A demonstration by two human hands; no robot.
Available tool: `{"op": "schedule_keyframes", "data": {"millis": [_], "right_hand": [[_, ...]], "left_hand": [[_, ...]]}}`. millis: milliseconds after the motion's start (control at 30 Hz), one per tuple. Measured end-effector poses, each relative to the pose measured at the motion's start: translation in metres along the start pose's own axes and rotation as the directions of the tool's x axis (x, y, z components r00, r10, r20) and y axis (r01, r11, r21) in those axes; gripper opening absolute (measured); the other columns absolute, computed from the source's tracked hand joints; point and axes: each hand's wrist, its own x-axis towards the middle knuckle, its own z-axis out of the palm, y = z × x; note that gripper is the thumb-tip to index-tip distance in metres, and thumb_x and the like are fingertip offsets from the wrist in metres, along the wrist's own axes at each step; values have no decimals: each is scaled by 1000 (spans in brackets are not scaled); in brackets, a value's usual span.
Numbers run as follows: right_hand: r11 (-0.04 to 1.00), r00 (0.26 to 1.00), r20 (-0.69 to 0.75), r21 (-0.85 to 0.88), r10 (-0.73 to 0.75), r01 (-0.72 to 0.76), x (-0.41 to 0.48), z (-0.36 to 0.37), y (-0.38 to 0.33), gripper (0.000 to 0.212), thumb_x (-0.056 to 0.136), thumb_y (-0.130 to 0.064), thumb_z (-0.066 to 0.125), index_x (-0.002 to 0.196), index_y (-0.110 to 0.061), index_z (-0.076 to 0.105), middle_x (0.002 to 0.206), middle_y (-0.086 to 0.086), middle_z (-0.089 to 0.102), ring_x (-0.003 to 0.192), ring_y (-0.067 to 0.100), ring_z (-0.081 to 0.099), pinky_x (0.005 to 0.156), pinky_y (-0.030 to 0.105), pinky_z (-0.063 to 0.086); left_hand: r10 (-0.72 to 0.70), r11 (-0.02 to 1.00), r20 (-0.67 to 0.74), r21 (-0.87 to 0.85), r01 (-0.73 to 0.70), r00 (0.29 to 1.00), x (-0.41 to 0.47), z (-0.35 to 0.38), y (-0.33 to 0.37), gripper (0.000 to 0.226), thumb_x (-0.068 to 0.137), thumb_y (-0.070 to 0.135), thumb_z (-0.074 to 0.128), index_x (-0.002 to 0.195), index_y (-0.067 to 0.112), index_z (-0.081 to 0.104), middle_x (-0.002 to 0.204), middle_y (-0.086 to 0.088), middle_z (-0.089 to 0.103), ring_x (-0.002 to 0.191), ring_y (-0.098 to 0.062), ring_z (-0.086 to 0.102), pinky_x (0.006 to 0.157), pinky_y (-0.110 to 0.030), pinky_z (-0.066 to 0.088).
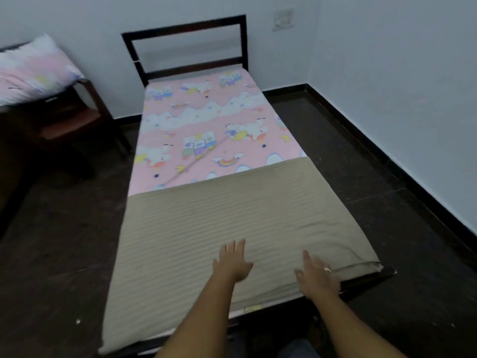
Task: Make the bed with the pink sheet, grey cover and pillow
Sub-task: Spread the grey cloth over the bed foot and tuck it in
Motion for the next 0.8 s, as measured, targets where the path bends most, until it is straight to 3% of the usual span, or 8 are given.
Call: {"op": "schedule_keyframes", "data": {"millis": [100, 267, 633, 800], "right_hand": [[991, 986, -101, -13, -136, 136, -40, -34, -44, 62, 98, -50, 29, 151, -36, 1, 159, -4, 8, 145, 23, 11, 110, 46, 22], [967, 940, -233, -5, -248, 254, -86, -92, -79, 61, 99, -47, 32, 151, -38, 1, 160, -4, 5, 146, 24, 7, 112, 49, 19], [879, 870, -144, -161, -471, 449, -155, -124, -69, 65, 98, -48, 34, 150, -39, -3, 160, -5, 3, 146, 24, 5, 110, 48, 22], [881, 876, -116, -147, -468, 450, -176, -131, -33, 67, 98, -49, 36, 150, -40, -4, 160, -5, 2, 146, 25, 4, 110, 51, 23]], "left_hand": [[25, 997, -188, -66, -38, 982, -46, -51, -3, 67, 97, 39, 45, 151, 28, 8, 160, -1, 1, 146, -25, -2, 115, -51, 14], [-4, 991, -335, -127, -41, 942, -114, -88, -13, 66, 96, 37, 47, 150, 30, 11, 159, 0, 0, 146, -24, -5, 115, -53, 13], [-198, 971, -463, -212, 109, 864, -215, -86, -10, 66, 95, 39, 49, 150, 29, 14, 159, -1, 1, 146, -22, -5, 114, -51, 15], [-148, 978, -459, -198, 61, 876, -238, -66, 33, 65, 95, 38, 49, 150, 29, 15, 159, -1, -4, 146, -22, -9, 114, -51, 13]]}}
